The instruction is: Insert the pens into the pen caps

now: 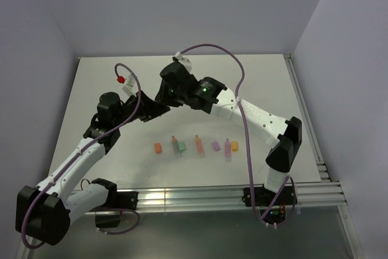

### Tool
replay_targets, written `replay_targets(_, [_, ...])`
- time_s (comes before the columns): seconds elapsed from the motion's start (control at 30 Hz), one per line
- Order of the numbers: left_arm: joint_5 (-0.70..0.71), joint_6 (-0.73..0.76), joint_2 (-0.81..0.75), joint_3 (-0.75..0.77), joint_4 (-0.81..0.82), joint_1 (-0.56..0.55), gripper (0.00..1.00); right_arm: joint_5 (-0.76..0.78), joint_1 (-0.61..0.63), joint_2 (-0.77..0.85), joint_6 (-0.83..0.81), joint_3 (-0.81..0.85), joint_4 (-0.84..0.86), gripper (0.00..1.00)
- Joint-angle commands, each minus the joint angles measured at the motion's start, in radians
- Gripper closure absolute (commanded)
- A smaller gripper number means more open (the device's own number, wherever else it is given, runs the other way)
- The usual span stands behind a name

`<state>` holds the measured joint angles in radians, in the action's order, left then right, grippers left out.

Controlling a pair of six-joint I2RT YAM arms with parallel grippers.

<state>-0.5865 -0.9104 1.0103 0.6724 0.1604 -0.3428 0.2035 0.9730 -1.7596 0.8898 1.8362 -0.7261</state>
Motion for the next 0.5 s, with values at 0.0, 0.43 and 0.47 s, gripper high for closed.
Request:
replay_targets(0.0, [0.040, 0.033, 0.008, 0.041, 0.008, 0.001, 1.00, 0.016, 0.036, 0.000, -0.032, -0.020, -0.045, 0.93])
replay_targets(0.43, [0.017, 0.114, 0.005, 0.082, -0.131, 0.002, 1.00, 0.145, -0.046, 0.070, -0.163, 0.113, -0.058, 0.37])
replay_targets(0.47, [0.017, 0.119, 0.001, 0.084, -0.143, 0.002, 1.00, 0.145, -0.053, 0.080, -0.167, 0.104, -0.058, 0.35])
